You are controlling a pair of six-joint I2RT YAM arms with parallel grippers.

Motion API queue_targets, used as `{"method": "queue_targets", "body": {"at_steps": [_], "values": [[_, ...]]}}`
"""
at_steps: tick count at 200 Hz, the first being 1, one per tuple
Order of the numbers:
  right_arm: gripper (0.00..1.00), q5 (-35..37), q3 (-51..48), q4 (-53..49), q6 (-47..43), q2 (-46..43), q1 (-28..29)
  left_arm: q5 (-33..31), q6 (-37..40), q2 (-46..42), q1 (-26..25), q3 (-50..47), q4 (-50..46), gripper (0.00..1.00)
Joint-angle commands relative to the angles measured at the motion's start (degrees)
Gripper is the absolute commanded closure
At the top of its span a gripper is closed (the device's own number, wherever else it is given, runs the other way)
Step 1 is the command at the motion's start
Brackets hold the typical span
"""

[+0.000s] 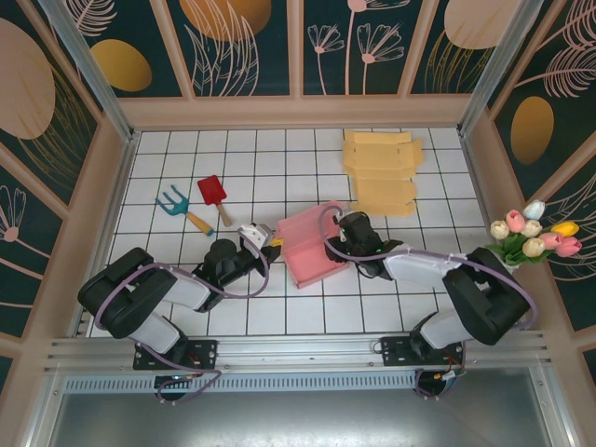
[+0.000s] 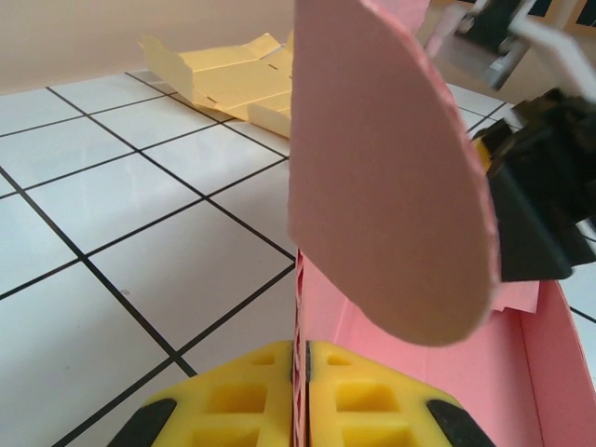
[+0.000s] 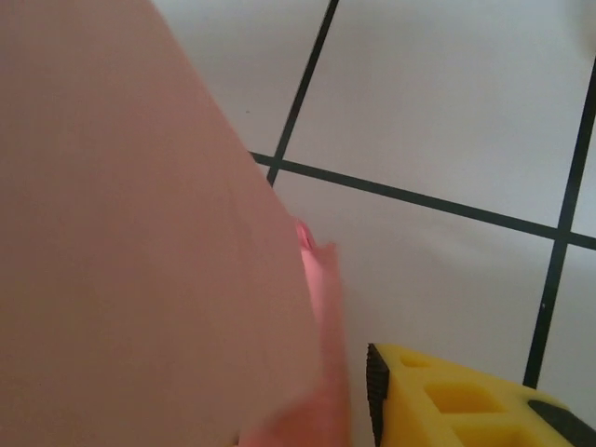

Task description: Fold the paper box

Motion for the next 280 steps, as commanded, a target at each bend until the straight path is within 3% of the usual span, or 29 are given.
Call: {"method": "queue_targets", "body": {"at_steps": [1, 19, 29, 77, 99, 126, 139, 162, 210, 280], "values": [[0.67, 2.84, 1.54, -0.37, -1.64, 3.02, 1.37, 1.71, 0.23, 0.92, -0.15, 0.51, -0.28, 0.9], [0.86, 7.58, 1.73, -1.0, -1.72, 4.51, 3.09, 1.66, -0.1, 0.62, -0.14, 0.46, -0.12, 0.9], [0.9, 11.24, 1.51, -1.09, -0.85, 4.73, 4.22, 1.15, -0.43, 0.49, -0.14, 0.52, -0.3, 0.9], [0.9, 29.63, 2.45, -2.14, 1.49, 6.62, 11.04, -5.44, -1.1, -1.82, -0.13, 0.26, -2.21, 0.91], [0.88, 34.27, 4.37, -2.73, 0.28, 9.16, 13.8, -5.32, -1.3, -3.74, -0.14, -0.09, -2.85, 0.9], [0.81, 29.14, 4.51, -0.41, -1.34, 8.7, 14.2, -3.09, -1.42, -4.61, -0.07, -0.56, -2.49, 0.9], [0.7, 25.87, 3.65, 1.7, -1.65, 7.38, 14.12, -2.06, -1.12, -4.27, -0.13, -0.58, -2.24, 0.9], [0.62, 20.51, 3.31, 2.9, -1.25, 5.16, 13.43, -0.55, -0.38, -3.17, -0.14, -0.71, -1.87, 0.9], [0.52, 13.21, -1.26, 4.16, 0.61, -5.47, 9.54, 0.13, 1.48, -1.54, -0.13, -1.17, -1.46, 0.91], [0.49, 12.46, -3.14, -1.37, -3.99, -17.4, 5.41, 0.51, 2.71, -1.69, -0.15, -1.81, -1.04, 0.91]]}}
